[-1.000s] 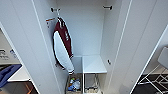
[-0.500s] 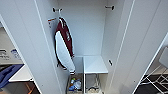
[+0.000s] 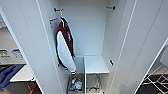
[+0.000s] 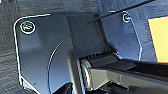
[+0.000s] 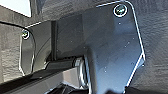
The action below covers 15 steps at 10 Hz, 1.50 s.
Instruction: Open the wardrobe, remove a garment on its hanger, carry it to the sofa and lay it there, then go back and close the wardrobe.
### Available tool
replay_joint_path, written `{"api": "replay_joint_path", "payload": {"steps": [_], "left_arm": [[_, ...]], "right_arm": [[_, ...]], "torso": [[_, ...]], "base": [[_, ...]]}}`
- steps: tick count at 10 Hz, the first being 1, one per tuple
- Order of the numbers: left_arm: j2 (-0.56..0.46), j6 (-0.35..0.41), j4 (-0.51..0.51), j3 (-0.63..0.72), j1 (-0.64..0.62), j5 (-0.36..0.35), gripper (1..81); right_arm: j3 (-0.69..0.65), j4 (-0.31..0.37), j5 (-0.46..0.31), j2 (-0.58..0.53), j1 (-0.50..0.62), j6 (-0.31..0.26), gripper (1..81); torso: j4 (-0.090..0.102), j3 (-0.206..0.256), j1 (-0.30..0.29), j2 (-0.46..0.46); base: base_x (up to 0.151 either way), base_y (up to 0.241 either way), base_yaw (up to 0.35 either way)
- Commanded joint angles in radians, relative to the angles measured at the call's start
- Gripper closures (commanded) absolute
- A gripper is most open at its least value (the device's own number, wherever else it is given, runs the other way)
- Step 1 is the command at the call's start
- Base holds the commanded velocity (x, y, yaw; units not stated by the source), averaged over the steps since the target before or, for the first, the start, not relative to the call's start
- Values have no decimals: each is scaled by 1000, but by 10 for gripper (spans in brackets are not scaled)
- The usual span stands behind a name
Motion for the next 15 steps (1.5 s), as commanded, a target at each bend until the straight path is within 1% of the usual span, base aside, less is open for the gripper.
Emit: {"api": "replay_joint_path", "payload": {"steps": [1,4,6,9,10,12,13,14,15], "left_arm": [[3,-3,-5,6,-38,35,10],[-16,8,8,6,-38,37,10],[-68,8,0,5,-45,37,10],[-169,-6,-8,-3,-63,32,10],[-205,-28,-32,-12,-72,27,10],[-286,-31,-127,-32,-84,18,10],[-325,-31,-155,-35,-91,18,10],[-366,-31,-188,-41,-100,17,10],[-394,-31,-222,-53,-114,14,10]], "right_arm": [[1,4,-60,5,36,-2,10],[1,-1,-60,1,68,-4,10],[-4,-2,-67,-18,111,-4,10],[-34,5,-69,-99,169,4,10],[-48,10,-63,-136,189,14,10],[-53,51,-61,-217,226,59,10],[-53,88,-55,-256,237,76,10],[-55,117,-32,-288,253,77,10],[-62,143,-31,-308,270,83,10]], "torso": [[0,0,0,0],[0,0,0,0],[0,0,0,0],[0,0,0,0],[0,0,0,0],[0,0,0,0],[0,0,0,0],[0,0,0,0],[0,0,0,0]], "base": [[0,0,0],[0,0,0],[0,0,0],[0,0,0],[0,0,0],[0,0,0],[0,0,0],[0,0,0],[0,0,0]]}}
